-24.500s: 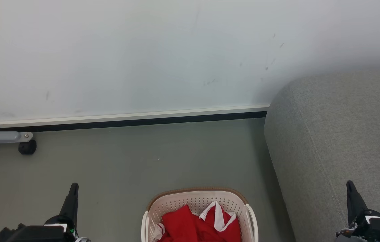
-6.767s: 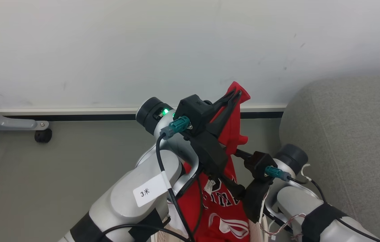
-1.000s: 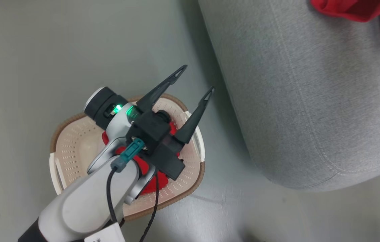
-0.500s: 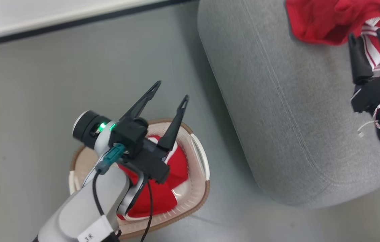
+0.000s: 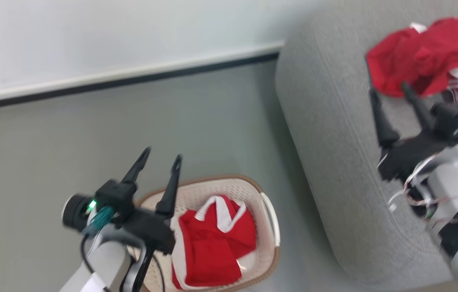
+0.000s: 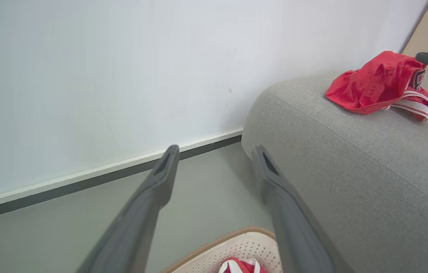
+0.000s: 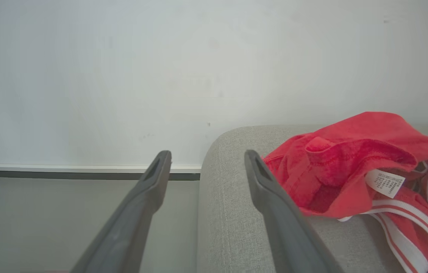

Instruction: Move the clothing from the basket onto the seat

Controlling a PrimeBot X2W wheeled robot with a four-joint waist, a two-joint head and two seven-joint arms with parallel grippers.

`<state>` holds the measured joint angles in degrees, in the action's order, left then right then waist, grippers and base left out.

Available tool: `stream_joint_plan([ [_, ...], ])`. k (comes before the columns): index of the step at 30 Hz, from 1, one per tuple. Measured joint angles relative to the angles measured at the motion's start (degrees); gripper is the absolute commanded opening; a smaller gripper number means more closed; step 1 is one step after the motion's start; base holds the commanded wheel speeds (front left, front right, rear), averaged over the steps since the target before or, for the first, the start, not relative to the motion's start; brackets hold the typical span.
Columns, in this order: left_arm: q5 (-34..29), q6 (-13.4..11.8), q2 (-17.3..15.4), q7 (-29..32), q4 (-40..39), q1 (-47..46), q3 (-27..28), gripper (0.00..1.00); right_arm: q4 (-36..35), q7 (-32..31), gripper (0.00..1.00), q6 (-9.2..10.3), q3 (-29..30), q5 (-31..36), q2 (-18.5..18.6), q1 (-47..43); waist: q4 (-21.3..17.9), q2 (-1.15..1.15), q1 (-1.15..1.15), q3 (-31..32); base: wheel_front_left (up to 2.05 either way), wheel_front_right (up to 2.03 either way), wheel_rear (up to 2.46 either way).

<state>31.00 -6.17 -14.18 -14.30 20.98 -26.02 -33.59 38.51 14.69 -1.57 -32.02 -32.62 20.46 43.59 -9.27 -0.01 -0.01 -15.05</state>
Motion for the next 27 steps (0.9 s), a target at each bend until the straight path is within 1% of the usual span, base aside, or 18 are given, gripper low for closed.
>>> stream_joint_plan([
  [2,0.31,-0.34,-0.16,0.00,0.01,0.97,0.64,1.00,-0.76,0.00,1.00,0.21,0.03,0.10,-0.29,-1.10,0.48,0.00,0.00,0.71,0.00,0.00,0.00],
  [4,0.40,-0.41,-0.49,0.00,-0.07,2.99,1.98,1.00,-2.09,0.00,1.00,0.88,0.02,0.55,-0.81,-3.08,1.42,0.00,0.00,2.15,0.00,0.00,0.00],
  [10,1.14,-0.85,-1.75,0.00,-1.53,9.85,6.87,1.00,-6.76,0.00,1.00,3.48,-0.31,2.02,-2.32,-9.26,3.88,0.00,0.00,6.39,0.00,0.00,0.00],
  [15,1.13,-0.94,-2.18,0.00,-3.70,15.90,10.43,1.00,-10.87,0.00,1.00,5.31,-0.57,3.26,-2.99,-14.77,5.42,0.00,0.00,9.66,0.00,0.00,0.00],
  [17,1.12,-0.94,-2.24,0.00,-4.86,17.89,11.70,1.00,-12.52,0.00,1.00,5.68,-0.58,3.63,-3.02,-16.70,5.91,0.00,0.00,10.77,0.00,0.00,0.00],
  [18,1.01,-0.94,-2.38,0.00,-6.21,19.77,13.13,1.00,-14.26,0.00,1.00,6.19,-0.64,4.16,-3.11,-18.49,6.34,0.00,0.00,11.75,0.00,0.00,0.00],
  [22,-0.40,-0.94,-1.80,0.00,-8.42,23.20,16.64,1.00,-17.58,0.00,1.00,6.94,-0.37,4.55,-3.14,-21.73,6.96,0.00,0.00,13.11,0.00,0.00,0.00],
  [27,-3.53,-0.96,0.29,0.00,-11.99,27.53,20.65,1.00,-21.57,0.00,1.00,7.70,1.15,5.70,-3.12,-26.98,7.25,0.01,0.01,13.92,0.00,0.00,0.00],
])
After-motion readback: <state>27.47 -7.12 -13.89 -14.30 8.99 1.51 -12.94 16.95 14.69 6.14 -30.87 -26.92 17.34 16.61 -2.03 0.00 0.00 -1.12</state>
